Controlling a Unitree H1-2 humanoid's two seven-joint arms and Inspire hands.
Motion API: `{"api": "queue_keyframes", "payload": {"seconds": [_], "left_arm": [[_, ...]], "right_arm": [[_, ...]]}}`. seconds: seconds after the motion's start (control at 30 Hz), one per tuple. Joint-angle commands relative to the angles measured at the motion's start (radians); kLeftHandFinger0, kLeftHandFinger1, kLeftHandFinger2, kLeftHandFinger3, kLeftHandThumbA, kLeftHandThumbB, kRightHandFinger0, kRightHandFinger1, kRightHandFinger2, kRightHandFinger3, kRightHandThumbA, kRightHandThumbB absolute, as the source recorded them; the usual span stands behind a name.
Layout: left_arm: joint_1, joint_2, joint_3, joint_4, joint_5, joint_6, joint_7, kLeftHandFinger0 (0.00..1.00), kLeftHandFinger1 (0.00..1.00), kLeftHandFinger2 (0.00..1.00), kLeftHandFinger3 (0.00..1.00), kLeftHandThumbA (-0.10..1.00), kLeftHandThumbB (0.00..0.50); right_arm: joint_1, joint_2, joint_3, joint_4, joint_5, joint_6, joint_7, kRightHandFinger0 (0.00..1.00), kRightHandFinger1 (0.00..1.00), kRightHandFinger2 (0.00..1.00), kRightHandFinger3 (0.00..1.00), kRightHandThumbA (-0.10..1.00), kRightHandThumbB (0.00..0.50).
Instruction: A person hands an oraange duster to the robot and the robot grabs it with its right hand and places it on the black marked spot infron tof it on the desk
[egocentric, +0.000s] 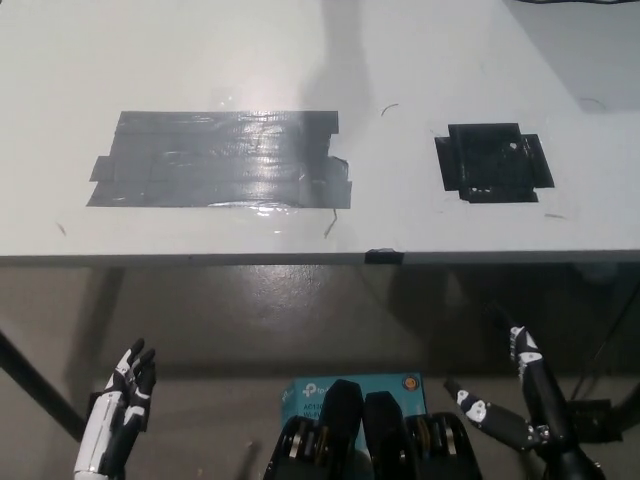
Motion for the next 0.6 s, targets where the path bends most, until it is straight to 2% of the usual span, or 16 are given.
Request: {"api": "queue_keyframes", "payload": {"seconds": [0.0, 0.1, 0.17, 0.27, 0.37, 0.43, 0.57], "left_arm": [[0.008, 0.009, -0.007, -0.034, 0.008, -0.040, -0.007, 1.00, 1.00, 1.00, 1.00, 0.87, 0.176], [0.006, 0.008, -0.006, -0.032, 0.012, -0.045, -0.004, 1.00, 1.00, 1.00, 1.00, 0.89, 0.187], [0.004, 0.009, -0.007, -0.026, 0.018, -0.054, -0.002, 1.00, 1.00, 1.00, 1.00, 0.88, 0.174], [0.001, 0.010, -0.006, -0.024, 0.016, -0.052, -0.005, 1.00, 1.00, 1.00, 1.00, 0.88, 0.175], [0.003, 0.011, -0.004, -0.024, 0.013, -0.053, -0.005, 1.00, 1.00, 1.00, 1.00, 0.89, 0.190], [0.007, 0.010, -0.001, -0.033, 0.012, -0.047, -0.004, 1.00, 1.00, 1.00, 1.00, 0.89, 0.192], [0.004, 0.014, 0.000, -0.033, 0.009, -0.055, -0.007, 1.00, 1.00, 1.00, 1.00, 0.87, 0.175]], "right_arm": [[-0.017, 0.004, -0.028, -0.191, 0.041, 0.040, 0.007, 1.00, 1.00, 1.00, 1.00, 0.86, 0.175], [-0.066, -0.008, -0.046, -0.284, -0.025, 0.086, -0.006, 1.00, 1.00, 1.00, 1.00, 0.80, 0.220], [-0.110, -0.016, -0.052, -0.354, -0.005, 0.186, 0.017, 1.00, 1.00, 1.00, 1.00, 0.82, 0.241], [-0.205, -0.031, -0.063, -0.415, 0.135, 0.353, 0.064, 1.00, 1.00, 1.00, 1.00, 0.88, 0.252], [-0.318, -0.027, -0.101, -0.405, 0.340, 0.533, 0.085, 1.00, 1.00, 1.00, 1.00, 0.88, 0.251], [-0.399, -0.030, -0.130, -0.345, 0.460, 0.596, 0.115, 1.00, 1.00, 1.00, 1.00, 0.98, 0.247], [-0.555, -0.039, -0.213, -0.146, 0.657, 0.679, 0.192, 1.00, 1.00, 1.00, 1.00, 1.00, 0.337]]}}
